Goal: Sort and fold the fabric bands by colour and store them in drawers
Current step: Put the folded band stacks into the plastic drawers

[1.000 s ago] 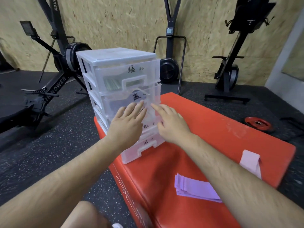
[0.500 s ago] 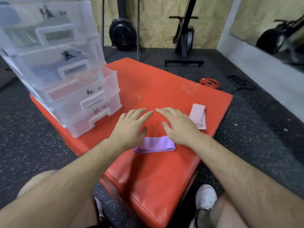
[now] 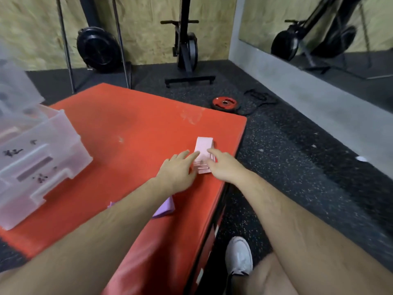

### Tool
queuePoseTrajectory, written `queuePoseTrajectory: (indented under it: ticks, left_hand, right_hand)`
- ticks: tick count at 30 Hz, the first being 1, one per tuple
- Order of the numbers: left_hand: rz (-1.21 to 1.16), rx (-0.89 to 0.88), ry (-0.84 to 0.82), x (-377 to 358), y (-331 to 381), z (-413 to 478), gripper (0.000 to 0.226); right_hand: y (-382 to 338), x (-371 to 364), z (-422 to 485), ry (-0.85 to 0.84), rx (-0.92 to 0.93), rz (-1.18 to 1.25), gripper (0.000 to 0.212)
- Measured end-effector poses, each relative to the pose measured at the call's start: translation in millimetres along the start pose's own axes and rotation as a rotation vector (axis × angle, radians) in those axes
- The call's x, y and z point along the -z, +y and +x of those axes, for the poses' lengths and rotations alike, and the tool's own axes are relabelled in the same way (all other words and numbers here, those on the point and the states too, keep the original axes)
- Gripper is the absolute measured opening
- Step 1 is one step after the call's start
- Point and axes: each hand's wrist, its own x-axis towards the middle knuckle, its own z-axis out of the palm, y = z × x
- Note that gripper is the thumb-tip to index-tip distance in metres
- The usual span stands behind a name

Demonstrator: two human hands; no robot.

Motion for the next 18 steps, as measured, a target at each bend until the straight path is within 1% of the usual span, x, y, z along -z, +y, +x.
queuePoseTrajectory:
  ticks: [2, 3, 4, 7, 10, 11, 12, 13, 14, 16, 17, 18]
  left_hand:
    - [-0.123, -0.013, -0.064, -7, 1, 7, 0.064]
    - [-0.170, -0.033, -0.068, -10, 1, 9, 0.066]
    - [-0.201, -0.051, -0.056, -13, 1, 10, 0.063]
    - [-0.276, -0.088, 0.025, -21, 1, 12, 0.043]
    - [-0.362, -0.092, 0.014, -19, 1, 15, 0.030]
    - [-0.381, -0.085, 0.001, -16, 1, 16, 0.023]
    - [-0.409, -0.066, -0.013, -12, 2, 18, 0.019]
    - [-0.448, -0.022, -0.023, -7, 3, 19, 0.018]
    - [-0.499, 0.049, -0.025, -2, 3, 20, 0.018]
    - [-0.642, 0.223, 0.014, 0, -1, 23, 0.011]
    - [-0.740, 0.309, 0.036, 1, -4, 24, 0.012]
    - [-0.849, 0.391, 0.048, 3, -6, 24, 0.027]
  right_hand:
    - [2, 3, 9, 0.016, -0.072, 0.117, 0.051]
    - [2, 2, 14, 0.041, -0.126, 0.166, 0.051]
    - [2, 1, 20, 0.065, -0.172, 0.215, 0.052]
    - [-6, -3, 30, 0.051, -0.277, 0.345, 0.047]
    - [-14, -8, 38, 0.037, -0.324, 0.488, 0.037]
    - [-16, -10, 39, 0.027, -0.333, 0.527, 0.038]
    - [-17, -11, 41, -0.001, -0.323, 0.567, 0.045]
    - [-19, -10, 42, -0.037, -0.324, 0.606, 0.052]
    - [-21, -10, 43, -0.050, -0.310, 0.643, 0.053]
    - [-23, -7, 38, -0.047, -0.256, 0.617, 0.037]
    - [-25, -5, 36, -0.035, -0.219, 0.597, 0.036]
    - [-25, -3, 34, -0.019, -0.169, 0.594, 0.035]
